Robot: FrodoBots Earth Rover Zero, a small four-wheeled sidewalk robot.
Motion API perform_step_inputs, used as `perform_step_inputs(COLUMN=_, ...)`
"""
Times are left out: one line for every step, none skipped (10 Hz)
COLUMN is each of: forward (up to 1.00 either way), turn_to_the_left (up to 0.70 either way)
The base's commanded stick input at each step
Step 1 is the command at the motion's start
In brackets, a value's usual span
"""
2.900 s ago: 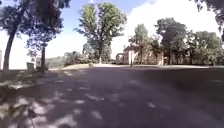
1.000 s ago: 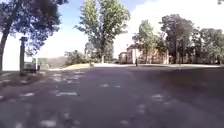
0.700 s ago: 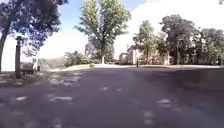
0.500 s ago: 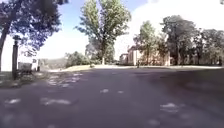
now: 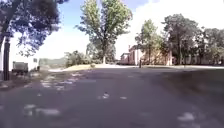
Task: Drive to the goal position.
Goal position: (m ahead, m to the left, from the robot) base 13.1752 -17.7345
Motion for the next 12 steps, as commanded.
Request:
perform_step_inputs(forward=0.85, turn_to_the_left=0.0)
perform_step_inputs(forward=0.85, turn_to_the_left=0.0)
perform_step_inputs(forward=0.85, turn_to_the_left=0.0)
perform_step_inputs(forward=0.85, turn_to_the_left=0.0)
perform_step_inputs(forward=0.85, turn_to_the_left=0.0)
perform_step_inputs(forward=0.85, turn_to_the_left=0.0)
perform_step_inputs(forward=0.85, turn_to_the_left=0.0)
perform_step_inputs(forward=0.85, turn_to_the_left=0.0)
perform_step_inputs(forward=0.85, turn_to_the_left=0.03)
perform_step_inputs(forward=0.85, turn_to_the_left=0.31)
perform_step_inputs(forward=0.85, turn_to_the_left=0.34)
perform_step_inputs(forward=0.85, turn_to_the_left=0.0)
